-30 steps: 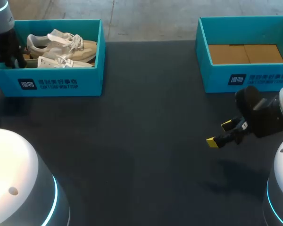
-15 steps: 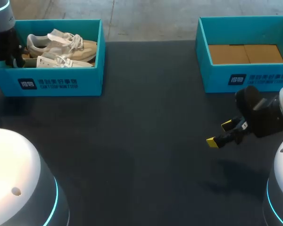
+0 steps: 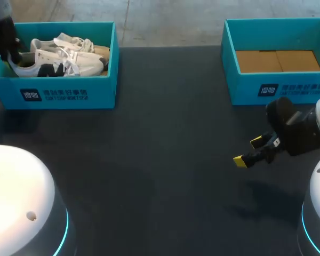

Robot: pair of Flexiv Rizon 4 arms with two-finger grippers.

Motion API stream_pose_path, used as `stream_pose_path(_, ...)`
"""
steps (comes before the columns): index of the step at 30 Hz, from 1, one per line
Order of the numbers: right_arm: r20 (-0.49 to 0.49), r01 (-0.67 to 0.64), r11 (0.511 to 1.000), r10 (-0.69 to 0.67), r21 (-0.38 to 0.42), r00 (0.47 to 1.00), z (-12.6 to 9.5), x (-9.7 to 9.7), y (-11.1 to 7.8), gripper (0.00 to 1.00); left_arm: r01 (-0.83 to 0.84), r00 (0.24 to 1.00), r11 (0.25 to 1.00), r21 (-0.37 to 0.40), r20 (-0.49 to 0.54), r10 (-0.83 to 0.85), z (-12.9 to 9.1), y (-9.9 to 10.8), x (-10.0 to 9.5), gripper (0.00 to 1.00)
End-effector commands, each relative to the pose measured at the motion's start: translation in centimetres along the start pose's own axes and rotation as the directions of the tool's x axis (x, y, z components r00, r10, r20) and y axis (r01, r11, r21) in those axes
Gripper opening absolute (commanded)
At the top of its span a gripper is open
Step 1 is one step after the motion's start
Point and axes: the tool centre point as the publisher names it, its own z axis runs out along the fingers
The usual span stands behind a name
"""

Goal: Take the shoe out of the shoebox, open the shoe tongue, remove and reinsert the insole, then place the shoe into the shoebox

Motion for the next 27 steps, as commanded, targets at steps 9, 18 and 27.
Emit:
stream_pose_path(9,0.0,0.001,1.0,-0.001,-0.002,1.0,0.0,0.1,-0.1,1.0,-0.036,0.999,0.999,0.02,0.023,0.036,-5.0,-0.2,1.0,0.0)
stream_pose_path(18,0.0,0.001,1.0,-0.001,-0.002,1.0,0.0,0.1,-0.1,1.0,-0.044,0.999,0.999,-0.003,0.023,0.044,-7.8,-0.6,1.5,0.0)
stream_pose_path(27,0.0,0.001,1.0,-0.001,-0.002,1.0,0.0,0.1,-0.1,1.0,-0.079,0.997,0.997,-0.022,0.006,0.079,-9.5,-1.1,1.3,0.0)
